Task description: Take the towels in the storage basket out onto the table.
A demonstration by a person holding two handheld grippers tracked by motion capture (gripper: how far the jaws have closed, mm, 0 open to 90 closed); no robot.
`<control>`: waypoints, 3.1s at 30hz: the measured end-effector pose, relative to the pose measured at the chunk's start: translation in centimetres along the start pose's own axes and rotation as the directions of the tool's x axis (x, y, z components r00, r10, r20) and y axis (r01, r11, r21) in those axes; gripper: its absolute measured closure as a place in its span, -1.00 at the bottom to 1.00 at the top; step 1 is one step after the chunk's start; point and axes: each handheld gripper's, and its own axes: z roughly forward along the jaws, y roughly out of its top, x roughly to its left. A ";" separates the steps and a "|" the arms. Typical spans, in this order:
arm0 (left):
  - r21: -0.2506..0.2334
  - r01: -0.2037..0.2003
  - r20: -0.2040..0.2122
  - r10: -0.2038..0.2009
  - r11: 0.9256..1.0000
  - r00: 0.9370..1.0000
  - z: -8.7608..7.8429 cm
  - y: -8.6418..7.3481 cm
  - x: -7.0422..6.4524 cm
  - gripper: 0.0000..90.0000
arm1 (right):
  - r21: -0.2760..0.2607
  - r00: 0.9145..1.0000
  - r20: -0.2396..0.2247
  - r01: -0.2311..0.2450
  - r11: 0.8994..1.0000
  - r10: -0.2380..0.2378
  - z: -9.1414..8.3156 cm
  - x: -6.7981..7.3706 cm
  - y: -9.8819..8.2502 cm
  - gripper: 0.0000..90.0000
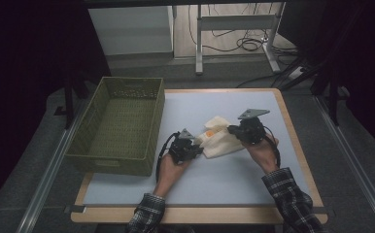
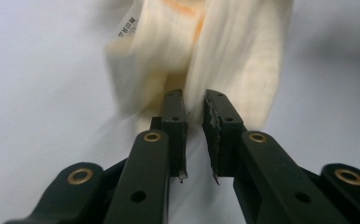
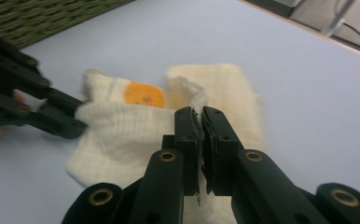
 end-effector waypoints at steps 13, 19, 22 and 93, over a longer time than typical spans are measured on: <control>0.009 -0.004 0.000 0.004 1.000 1.000 0.1 0.0 -0.1 0.74 | 0.022 0.980 0.117 -0.165 0.986 0.162 -2.8 -6.2 -4.8 0.87; 0.005 0.008 -0.008 -0.008 1.000 1.000 0.0 0.0 0.0 0.46 | 0.040 0.966 0.107 -0.239 0.970 0.234 -3.1 -7.3 -7.8 0.69; -0.007 0.025 -0.012 -0.025 1.000 1.000 -0.1 0.0 0.1 0.24 | 0.028 0.967 0.104 -0.237 0.971 0.233 -3.7 -7.3 -7.8 0.57; -0.009 0.022 -0.124 -0.023 1.000 0.992 -1.6 5.1 1.3 0.89 | -0.022 0.970 0.137 -0.200 0.980 0.201 -12.1 -5.4 -8.0 0.94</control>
